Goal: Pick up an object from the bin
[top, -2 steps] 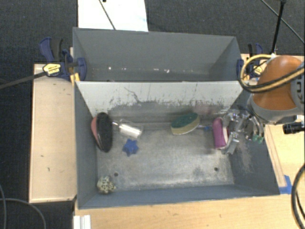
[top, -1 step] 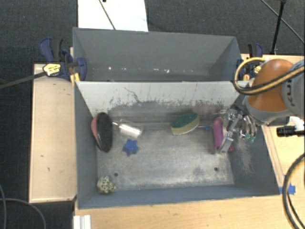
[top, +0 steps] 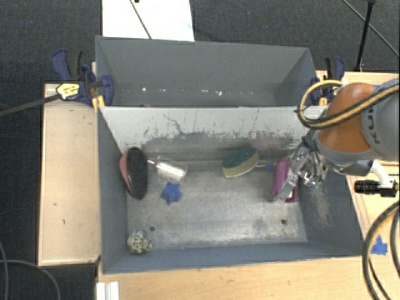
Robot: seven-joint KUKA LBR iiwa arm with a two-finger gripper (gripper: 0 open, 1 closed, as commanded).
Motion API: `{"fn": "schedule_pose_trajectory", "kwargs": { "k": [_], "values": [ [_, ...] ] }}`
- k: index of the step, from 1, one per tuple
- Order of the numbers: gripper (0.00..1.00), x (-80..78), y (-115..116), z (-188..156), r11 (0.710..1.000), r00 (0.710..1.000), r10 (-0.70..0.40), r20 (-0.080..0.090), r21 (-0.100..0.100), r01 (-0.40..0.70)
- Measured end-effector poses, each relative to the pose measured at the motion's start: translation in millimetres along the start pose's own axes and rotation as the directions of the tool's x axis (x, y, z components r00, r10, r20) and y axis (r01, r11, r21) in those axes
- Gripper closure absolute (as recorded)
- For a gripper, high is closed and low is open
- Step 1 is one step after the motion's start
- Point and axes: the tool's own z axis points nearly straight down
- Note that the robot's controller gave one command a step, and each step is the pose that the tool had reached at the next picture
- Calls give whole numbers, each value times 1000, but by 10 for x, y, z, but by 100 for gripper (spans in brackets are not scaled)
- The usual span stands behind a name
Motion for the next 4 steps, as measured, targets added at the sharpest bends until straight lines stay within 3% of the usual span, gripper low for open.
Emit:
{"fn": "schedule_pose_trajectory", "kwargs": {
  "k": [1,2,3,4],
  "values": [
    [100,104,-31,89,1000,999,-7,-40,13,8],
    [0,46,-8,46,1000,1000,-9,-17,5,9],
    [0,0,344,-368,915,915,-403,-8,-4,403],
    [0,42,334,-354,659,659,-752,-12,-10,752]
  ]
}}
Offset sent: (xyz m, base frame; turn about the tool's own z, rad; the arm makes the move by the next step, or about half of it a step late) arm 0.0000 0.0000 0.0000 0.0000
